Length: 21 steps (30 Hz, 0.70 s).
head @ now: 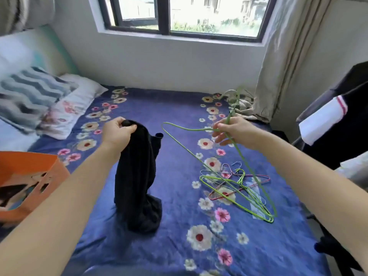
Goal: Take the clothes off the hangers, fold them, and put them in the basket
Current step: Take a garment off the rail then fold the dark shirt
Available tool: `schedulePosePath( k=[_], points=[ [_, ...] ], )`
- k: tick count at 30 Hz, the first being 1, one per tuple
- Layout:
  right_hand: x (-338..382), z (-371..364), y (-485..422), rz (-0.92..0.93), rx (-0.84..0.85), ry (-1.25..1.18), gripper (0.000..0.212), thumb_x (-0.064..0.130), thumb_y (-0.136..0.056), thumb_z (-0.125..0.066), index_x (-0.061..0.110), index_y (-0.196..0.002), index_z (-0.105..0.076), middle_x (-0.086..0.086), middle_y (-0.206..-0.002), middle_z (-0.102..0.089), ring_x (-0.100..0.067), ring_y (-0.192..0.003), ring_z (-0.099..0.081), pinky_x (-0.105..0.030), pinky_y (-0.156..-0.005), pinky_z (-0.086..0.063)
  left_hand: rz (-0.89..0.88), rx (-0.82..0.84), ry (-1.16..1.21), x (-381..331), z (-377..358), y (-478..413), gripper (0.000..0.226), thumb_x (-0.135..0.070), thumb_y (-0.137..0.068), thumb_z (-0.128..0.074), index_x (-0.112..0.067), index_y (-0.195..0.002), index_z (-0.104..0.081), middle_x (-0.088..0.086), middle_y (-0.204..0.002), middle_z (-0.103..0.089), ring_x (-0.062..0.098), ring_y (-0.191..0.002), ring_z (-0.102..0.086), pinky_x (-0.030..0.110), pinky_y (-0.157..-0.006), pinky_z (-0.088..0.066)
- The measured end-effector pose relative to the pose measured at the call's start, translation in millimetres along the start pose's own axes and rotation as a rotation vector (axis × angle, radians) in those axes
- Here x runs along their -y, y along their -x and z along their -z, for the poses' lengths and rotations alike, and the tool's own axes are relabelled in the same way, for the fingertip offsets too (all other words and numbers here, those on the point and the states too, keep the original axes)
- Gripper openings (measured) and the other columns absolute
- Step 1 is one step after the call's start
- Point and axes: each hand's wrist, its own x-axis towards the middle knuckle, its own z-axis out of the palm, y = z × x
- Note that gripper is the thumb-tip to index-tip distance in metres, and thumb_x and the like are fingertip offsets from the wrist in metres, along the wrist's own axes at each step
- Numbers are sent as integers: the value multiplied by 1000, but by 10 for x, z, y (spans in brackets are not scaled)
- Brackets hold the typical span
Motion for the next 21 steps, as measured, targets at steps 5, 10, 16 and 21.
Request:
schedulePosePath(
  k=[5, 10, 16, 21],
  points=[
    [-1100, 226, -565, -182, -107, 227, 23, 9, -99, -50, 10, -81, -64, -8, -78, -68, -13, -61, -60, -27, -66, -46, 175, 24, -102, 505, -516, -336, 18, -9, -92, -63, 7, -96, -59, 14, -89, -58, 24, -83, -55, 35, -73, -44],
    [-2298, 463, -1015, -485, -126, 245, 36, 2, -92, -52, 9, -58, -59, -18, -72, -64, -24, -68, -53, -34, -67, -43, 326, 103, -127, 880, -1160, -577, 21, -8, -90, -65, -10, -72, -55, 9, -75, -57, 23, -74, -54, 31, -67, -41],
    [-3000, 550, -1354, -704, -201, 251, 24, 7, -89, -60, 7, -65, -57, -12, -69, -58, -23, -77, -54, -31, -67, -40, 436, 353, -168, 1072, -1447, -565, 21, 6, -80, -62, -9, -70, -53, 6, -63, -51, 17, -56, -46, 26, -53, -33],
    [-2844, 274, -1581, -691, -316, 468, 27, 14, -85, -63, 1, -110, -65, -24, -116, -64, -40, -112, -57, -40, -91, -42, 419, 478, -225, 1102, -1348, -574, 32, 13, -69, -48, -15, -59, -38, -3, -53, -34, 14, -49, -29, 21, -45, -22]
  ],
)
